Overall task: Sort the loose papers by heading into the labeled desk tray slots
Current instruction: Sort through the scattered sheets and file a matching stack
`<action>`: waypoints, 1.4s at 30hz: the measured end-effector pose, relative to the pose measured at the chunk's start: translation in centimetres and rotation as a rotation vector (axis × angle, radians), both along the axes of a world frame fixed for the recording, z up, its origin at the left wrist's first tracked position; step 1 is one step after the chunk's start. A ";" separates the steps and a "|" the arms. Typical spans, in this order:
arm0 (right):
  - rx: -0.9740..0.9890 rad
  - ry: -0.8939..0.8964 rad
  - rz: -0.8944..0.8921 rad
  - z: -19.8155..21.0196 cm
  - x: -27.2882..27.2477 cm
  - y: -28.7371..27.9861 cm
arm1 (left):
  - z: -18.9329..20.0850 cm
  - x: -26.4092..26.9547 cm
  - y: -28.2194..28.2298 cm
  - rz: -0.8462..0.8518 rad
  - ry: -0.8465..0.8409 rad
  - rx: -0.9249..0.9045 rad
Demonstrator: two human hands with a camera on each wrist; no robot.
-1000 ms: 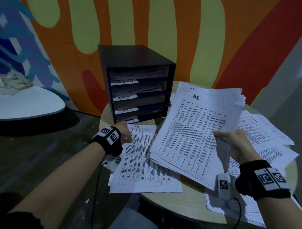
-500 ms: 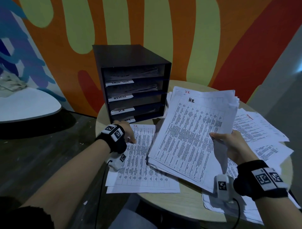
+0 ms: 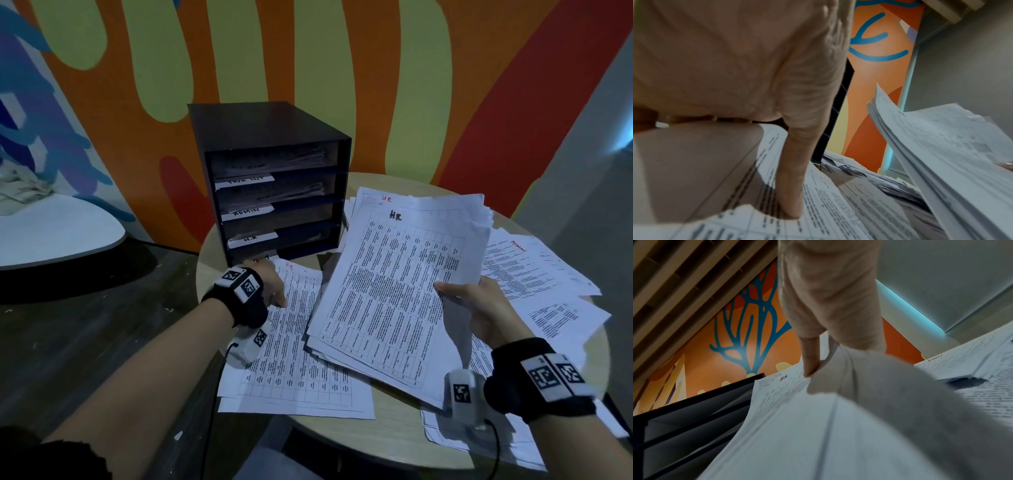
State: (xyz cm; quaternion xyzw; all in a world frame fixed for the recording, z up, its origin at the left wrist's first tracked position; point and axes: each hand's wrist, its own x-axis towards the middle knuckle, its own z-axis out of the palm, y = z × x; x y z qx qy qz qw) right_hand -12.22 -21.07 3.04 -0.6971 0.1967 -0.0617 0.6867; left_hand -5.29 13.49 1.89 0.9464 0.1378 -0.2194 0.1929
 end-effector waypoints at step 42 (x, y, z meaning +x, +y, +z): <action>-0.287 -0.165 0.163 5.0 -0.6 6.7 | 5.1 0.2 -7.6 0.091 -0.706 -1.086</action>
